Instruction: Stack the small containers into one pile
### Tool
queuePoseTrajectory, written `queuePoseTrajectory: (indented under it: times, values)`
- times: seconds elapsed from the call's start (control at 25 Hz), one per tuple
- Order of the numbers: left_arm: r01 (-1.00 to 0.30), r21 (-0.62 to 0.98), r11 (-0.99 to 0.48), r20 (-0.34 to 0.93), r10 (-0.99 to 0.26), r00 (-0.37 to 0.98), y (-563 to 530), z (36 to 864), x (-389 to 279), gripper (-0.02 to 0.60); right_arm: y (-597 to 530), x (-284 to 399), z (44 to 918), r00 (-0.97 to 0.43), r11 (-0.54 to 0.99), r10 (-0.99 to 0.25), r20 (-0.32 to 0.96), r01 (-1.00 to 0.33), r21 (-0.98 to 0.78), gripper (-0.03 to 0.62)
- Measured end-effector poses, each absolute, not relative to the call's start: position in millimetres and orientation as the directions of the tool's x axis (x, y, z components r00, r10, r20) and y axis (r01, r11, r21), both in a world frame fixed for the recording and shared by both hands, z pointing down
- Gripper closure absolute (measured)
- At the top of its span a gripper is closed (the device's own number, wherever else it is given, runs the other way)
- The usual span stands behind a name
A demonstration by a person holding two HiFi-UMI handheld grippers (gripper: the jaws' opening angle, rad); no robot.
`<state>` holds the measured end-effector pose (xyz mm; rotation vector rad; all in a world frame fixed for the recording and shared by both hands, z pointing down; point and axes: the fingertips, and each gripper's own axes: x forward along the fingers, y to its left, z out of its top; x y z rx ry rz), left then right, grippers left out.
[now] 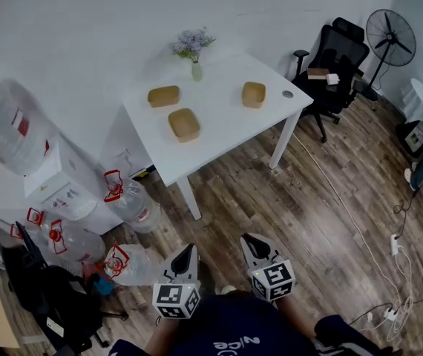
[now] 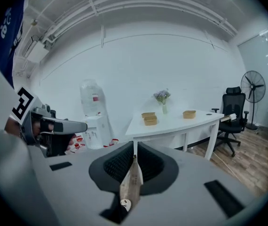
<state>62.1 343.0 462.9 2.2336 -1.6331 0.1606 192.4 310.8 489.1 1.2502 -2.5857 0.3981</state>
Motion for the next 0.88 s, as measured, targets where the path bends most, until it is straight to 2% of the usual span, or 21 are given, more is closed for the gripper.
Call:
queuePoseTrajectory:
  times: [0.28, 0.88]
  values:
    - [-0.94, 0.228, -0.255, 0.307, -0.897, 0.318, 280, 470, 14, 0.562, 248, 153, 497, -0.563, 0.581, -0.736, 0.376, -0.81, -0.078, 0.537]
    - [-0.933, 0.201, -0.298, 0.229, -0.912, 0.34, 130, 456, -106, 0.563, 100, 52, 483, -0.467, 0.504, -0.799, 0.378, -0.864, -0.001, 0.537]
